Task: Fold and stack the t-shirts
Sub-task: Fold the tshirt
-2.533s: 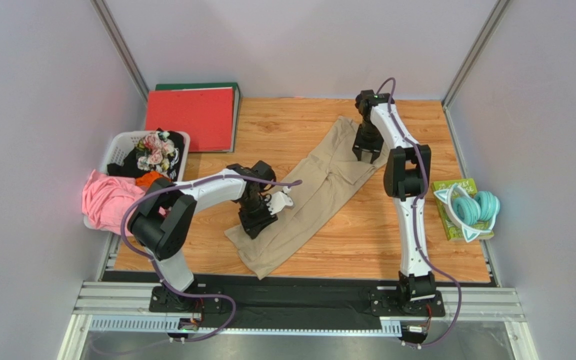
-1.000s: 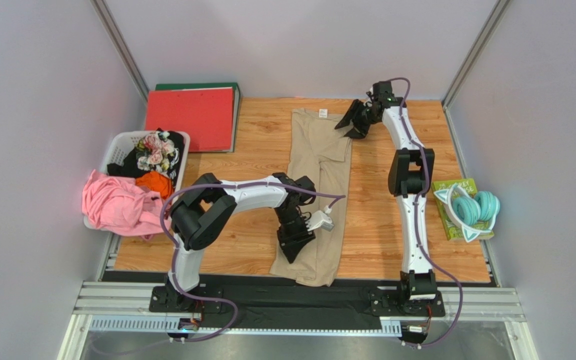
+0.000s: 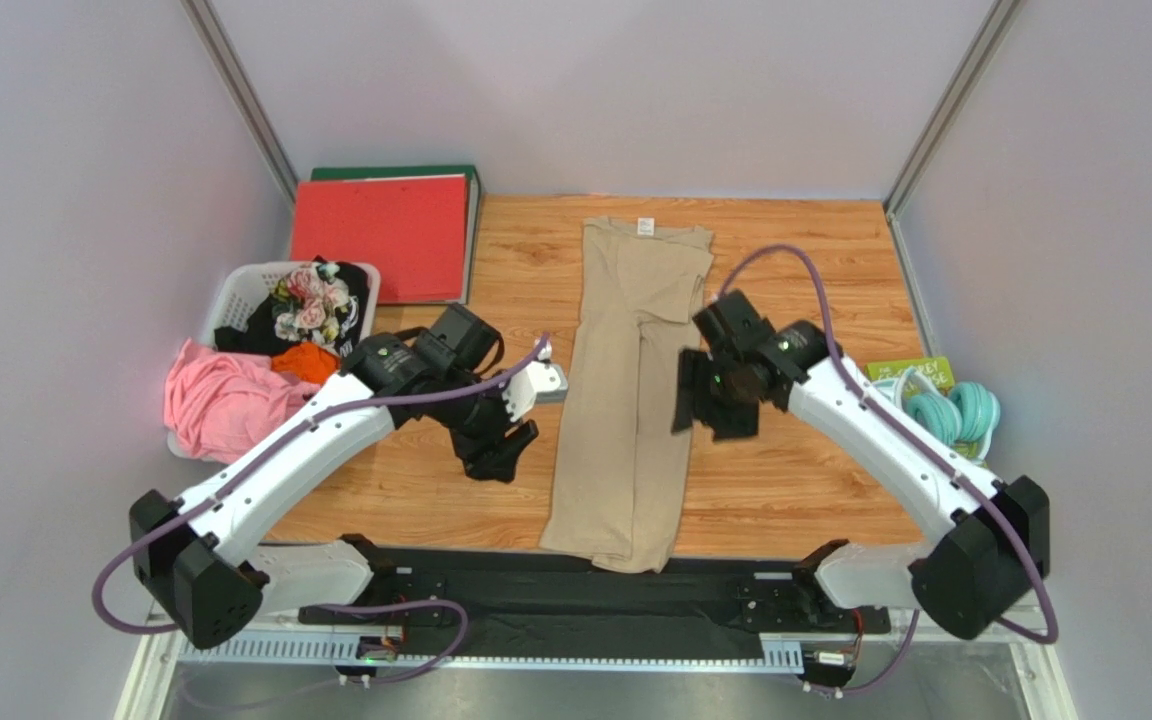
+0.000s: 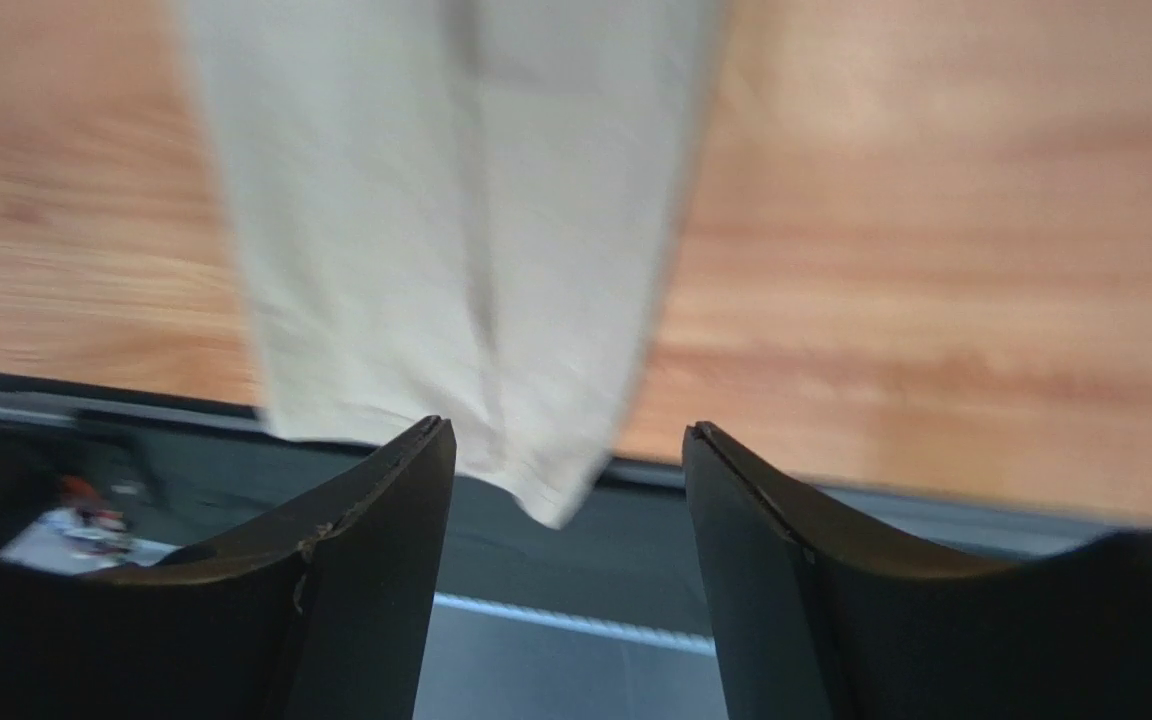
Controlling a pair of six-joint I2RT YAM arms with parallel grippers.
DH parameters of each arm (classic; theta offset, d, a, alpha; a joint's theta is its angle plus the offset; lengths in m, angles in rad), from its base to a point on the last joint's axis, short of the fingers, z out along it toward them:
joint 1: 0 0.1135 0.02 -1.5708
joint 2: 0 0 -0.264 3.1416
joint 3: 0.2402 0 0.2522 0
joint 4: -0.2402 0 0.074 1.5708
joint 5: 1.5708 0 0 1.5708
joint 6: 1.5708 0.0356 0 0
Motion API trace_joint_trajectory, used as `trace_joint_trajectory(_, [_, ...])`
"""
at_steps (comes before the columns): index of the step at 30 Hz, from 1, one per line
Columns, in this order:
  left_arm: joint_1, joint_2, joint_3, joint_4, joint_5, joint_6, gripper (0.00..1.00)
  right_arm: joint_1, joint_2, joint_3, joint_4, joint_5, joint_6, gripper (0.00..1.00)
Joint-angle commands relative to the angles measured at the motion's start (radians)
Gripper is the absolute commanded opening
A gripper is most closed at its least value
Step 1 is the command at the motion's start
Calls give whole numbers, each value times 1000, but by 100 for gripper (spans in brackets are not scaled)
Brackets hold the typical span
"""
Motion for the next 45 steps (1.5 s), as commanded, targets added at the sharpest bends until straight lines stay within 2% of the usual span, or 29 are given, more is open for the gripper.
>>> trace_joint_trajectory(1, [-35,42,-53,-68,64,-29,61,-5,-254,-281,-50,50,220,64])
trace_joint_trajectory(7, [-88,132,-72,-56,43,-19,59,22,-442,-512,-15,-97,352,64])
trace_joint_trajectory(11, [-137,186,-86,-42,64,-20,59,132,-462,-635,110,-174,439,64])
trace_joint_trajectory(15, [-171,256,-92,-25,86,-5,59,234,-413,-717,248,-225,510,64])
trace_joint_trajectory(20, [-176,336,-104,-17,152,7,59,331,-313,-711,316,-238,553,64])
trace_joint_trajectory(30, [-179,477,-69,-7,261,-17,58,380,-152,-728,485,-277,592,64])
trace_joint_trajectory(35, [-179,513,-44,42,262,-46,59,391,-88,-707,464,-281,570,63])
trace_joint_trajectory(45, [-181,605,-69,136,244,-92,59,391,-117,-699,358,-245,543,63])
